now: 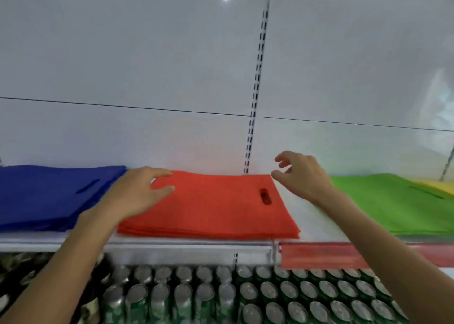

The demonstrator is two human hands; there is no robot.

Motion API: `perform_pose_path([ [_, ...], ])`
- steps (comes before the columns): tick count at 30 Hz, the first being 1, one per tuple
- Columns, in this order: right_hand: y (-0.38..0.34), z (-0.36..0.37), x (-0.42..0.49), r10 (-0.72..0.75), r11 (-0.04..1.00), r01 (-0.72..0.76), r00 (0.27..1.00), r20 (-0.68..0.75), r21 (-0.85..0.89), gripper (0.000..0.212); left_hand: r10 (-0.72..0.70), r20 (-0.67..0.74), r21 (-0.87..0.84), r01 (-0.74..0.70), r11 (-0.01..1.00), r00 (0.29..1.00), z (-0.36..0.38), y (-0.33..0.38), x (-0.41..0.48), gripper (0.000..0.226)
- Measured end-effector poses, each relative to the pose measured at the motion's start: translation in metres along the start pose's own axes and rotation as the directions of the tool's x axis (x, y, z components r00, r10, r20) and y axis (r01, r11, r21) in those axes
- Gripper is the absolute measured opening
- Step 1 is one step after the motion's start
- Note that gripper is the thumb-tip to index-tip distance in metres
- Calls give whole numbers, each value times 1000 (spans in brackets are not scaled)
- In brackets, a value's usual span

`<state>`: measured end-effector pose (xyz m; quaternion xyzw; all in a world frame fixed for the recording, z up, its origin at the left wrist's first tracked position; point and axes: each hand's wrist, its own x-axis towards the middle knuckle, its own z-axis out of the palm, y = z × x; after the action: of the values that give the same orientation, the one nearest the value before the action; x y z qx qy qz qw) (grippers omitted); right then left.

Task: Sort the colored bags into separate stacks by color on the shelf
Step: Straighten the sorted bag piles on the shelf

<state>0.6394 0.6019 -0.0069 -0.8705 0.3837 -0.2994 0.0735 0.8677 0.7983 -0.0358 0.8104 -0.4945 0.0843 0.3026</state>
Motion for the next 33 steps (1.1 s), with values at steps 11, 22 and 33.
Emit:
perform_pose_path([
  [11, 218, -96, -17, 102, 991, -99, 994, 29, -94, 37, 123, 34, -30, -122, 992, 992, 110, 202, 8, 42],
  [22, 376, -162, -19, 182, 983, -182, 980, -86, 7, 32, 192, 94, -7, -193, 981, 977, 180, 342, 42, 44],
  [33, 621, -275, -44, 233, 966, -242, 967, -105, -86, 30, 300, 100, -160, -282, 946, 949, 321, 583, 42, 62],
])
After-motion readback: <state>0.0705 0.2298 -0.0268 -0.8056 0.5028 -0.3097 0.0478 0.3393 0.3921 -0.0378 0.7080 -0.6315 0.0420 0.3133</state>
